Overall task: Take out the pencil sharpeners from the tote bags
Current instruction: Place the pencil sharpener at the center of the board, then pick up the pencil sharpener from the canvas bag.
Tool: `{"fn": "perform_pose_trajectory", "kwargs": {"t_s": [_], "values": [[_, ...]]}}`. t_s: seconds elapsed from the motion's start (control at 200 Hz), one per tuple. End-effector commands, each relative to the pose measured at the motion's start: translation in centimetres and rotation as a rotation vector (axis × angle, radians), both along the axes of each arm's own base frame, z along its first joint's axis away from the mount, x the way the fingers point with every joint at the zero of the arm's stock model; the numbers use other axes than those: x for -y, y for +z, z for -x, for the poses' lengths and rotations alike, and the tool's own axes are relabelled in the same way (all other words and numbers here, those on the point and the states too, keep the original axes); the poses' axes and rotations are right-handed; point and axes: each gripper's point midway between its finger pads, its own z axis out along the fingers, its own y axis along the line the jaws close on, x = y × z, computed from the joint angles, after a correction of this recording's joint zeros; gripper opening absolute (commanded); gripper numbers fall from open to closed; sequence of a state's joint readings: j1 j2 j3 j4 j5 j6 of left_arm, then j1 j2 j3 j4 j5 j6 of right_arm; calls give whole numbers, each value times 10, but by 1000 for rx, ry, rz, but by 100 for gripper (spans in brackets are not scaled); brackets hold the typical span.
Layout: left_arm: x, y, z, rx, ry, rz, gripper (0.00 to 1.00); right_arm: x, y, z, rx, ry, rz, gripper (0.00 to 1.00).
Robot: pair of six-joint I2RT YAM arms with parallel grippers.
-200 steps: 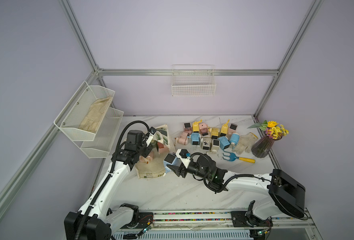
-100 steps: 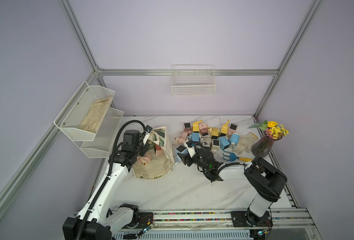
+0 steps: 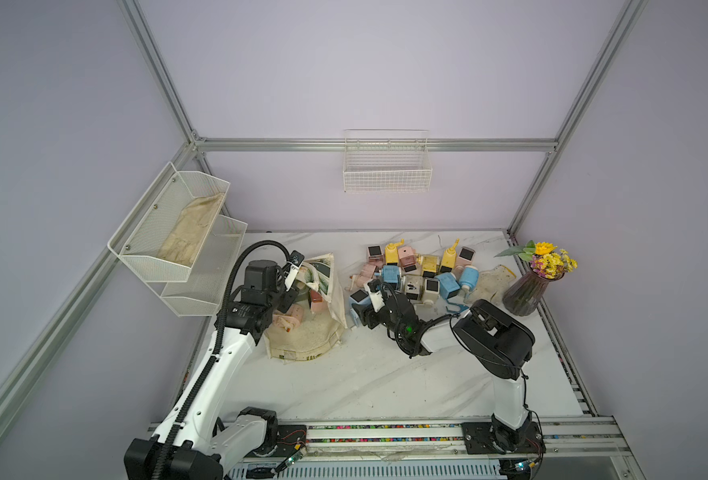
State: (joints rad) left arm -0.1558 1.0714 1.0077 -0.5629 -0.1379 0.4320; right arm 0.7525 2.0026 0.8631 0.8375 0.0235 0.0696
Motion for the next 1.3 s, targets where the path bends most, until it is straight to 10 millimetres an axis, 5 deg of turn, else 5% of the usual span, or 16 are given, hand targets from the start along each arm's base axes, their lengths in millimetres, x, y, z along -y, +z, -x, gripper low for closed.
{"fn": "perform_pose_trajectory", "kwargs": {"t_s": [0.0, 0.265, 0.43, 0.645, 0.79, 0.955, 1.1, 1.205, 1.29], "values": [[7, 45, -7, 155, -27, 66, 0, 5, 4, -14, 21, -72, -32, 62], [12, 43, -7, 147, -44, 83, 0, 0, 3, -13, 7, -51, -43, 81], [12, 42, -7, 146, -45, 88, 0, 6, 26, -12, 18, -77, -81, 91], [6, 42, -12, 168, 21, 114, 0, 22, 87, -1, 76, -100, -136, 94], [10, 40, -10, 164, 13, 116, 0, 59, 143, -3, 107, -276, -181, 97], [6, 42, -11, 166, 87, 133, 2, 86, 210, 17, 153, -322, -358, 97], [7, 37, -8, 115, 141, 144, 0, 43, 246, 64, 162, 59, -371, 96], [7, 33, -4, 88, 176, 190, 0, 12, 251, 101, 73, 240, -434, 82], [13, 36, -2, 92, 146, 206, 0, -27, 246, 150, 55, 367, -418, 80]]}}
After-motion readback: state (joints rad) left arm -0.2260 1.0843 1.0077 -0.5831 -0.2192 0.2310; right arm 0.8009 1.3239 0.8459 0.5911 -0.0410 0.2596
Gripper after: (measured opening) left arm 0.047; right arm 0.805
